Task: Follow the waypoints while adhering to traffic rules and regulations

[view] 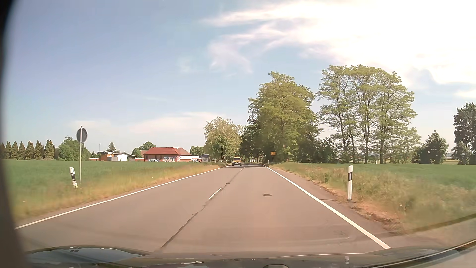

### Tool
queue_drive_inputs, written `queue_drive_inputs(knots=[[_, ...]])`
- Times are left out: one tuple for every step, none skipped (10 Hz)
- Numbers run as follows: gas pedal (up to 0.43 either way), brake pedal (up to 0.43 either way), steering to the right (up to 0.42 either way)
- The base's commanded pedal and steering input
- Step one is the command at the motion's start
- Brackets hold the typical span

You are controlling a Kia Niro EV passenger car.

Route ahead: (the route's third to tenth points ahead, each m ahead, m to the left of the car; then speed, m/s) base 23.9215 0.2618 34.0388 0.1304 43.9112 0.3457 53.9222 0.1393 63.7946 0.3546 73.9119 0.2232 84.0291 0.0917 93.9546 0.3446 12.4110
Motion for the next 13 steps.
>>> queue_drive_inputs(knots=[[0.157, 0.000, 0.001], [0.157, 0.000, 0.001], [0.157, 0.000, 0.001], [0.157, 0.000, 0.001], [0.150, 0.000, 0.001], [0.150, 0.000, 0.001], [0.138, 0.000, 0.000], [0.130, 0.000, 0.000], [0.130, 0.000, 0.000], [0.130, 0.000, 0.000], [0.130, 0.000, 0.000], [0.130, 0.000, 0.000], [0.130, 0.000, 0.000]])
